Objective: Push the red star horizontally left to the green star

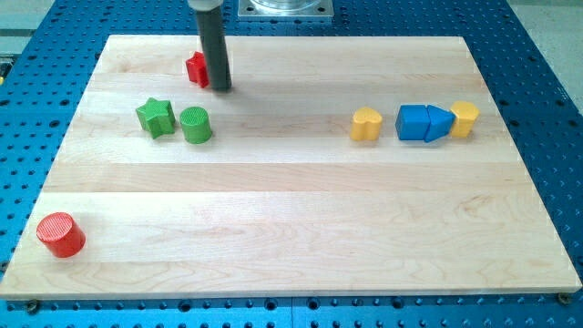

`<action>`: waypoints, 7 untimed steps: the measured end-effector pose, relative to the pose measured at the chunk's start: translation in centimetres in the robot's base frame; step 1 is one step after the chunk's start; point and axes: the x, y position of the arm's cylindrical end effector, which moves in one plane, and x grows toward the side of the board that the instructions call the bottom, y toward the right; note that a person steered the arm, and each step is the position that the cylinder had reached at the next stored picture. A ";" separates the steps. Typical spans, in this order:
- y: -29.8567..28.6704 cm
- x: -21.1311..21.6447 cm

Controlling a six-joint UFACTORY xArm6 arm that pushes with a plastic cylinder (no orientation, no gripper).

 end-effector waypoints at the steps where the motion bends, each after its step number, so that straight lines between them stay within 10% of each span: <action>1: -2.6 -3.1; 3: -7.8 -6.2; 4: -15.3 3.6; 5: -16.9 0.5; 7: -5.8 -3.2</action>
